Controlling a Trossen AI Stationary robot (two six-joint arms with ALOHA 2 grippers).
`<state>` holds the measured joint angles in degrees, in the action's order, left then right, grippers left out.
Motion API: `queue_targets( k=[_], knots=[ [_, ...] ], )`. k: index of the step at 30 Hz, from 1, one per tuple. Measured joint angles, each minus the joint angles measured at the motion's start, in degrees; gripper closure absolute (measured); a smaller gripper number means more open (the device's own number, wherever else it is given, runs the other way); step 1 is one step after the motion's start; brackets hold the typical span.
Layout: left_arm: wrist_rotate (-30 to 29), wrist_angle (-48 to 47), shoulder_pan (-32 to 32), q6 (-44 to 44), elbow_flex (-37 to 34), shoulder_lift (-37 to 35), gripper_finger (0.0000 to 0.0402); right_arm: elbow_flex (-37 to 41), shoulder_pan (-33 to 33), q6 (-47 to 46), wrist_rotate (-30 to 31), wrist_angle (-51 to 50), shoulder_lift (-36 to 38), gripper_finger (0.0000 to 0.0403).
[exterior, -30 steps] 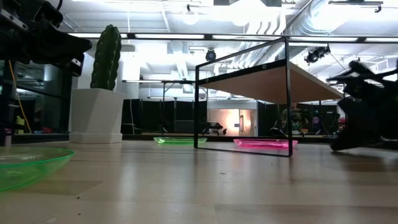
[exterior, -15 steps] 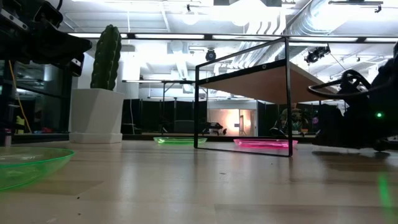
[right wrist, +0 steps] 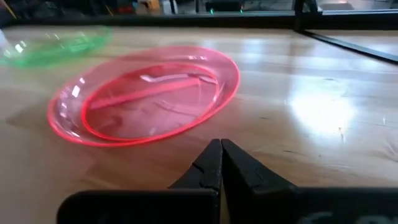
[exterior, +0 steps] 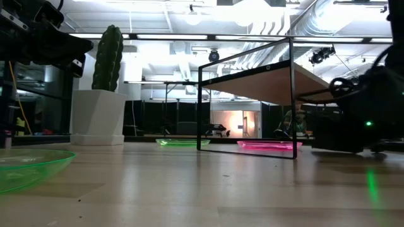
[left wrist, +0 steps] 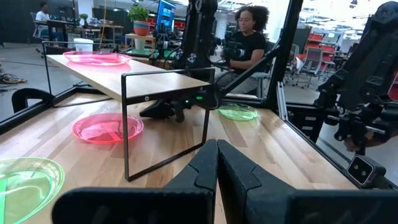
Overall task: Place and stack plates onto a shelf
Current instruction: Stack the top pink plate on the top of the pink plate
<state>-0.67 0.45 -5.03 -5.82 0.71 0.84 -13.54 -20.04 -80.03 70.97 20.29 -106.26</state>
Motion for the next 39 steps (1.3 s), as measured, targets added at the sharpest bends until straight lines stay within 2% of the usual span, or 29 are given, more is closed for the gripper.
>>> queue_targets(
  k=[7,21,27,30,35,39],
  knots=[
    [0.0,0.0,0.0,0.0,0.0,0.0,0.0401,0.0,3.3,10.8,-3.6,3.9,0.1,0.0403],
    [0.0,0.0,0.0,0.0,0.0,0.0,0.0401,0.0,1.3,11.3,3.0,10.9,0.0,0.0403],
    [0.0,0.0,0.0,0.0,0.0,0.0,0.0401,0.0,2.6,13.1,3.4,11.8,0.0,0.0403],
    [0.0,0.0,0.0,0.0,0.0,0.0,0.0401,0.0,4.1,17.9,1.1,15.2,0.0,0.0403],
    [0.0,0.0,0.0,0.0,0.0,0.0,0.0401,-1.9,6.3,33.1,-4.0,20.6,0.0,0.0403],
    [0.0,0.0,0.0,0.0,0.0,0.0,0.0401,-2.2,7.3,34.7,-4.9,21.2,0.0,0.0403]
  ],
)
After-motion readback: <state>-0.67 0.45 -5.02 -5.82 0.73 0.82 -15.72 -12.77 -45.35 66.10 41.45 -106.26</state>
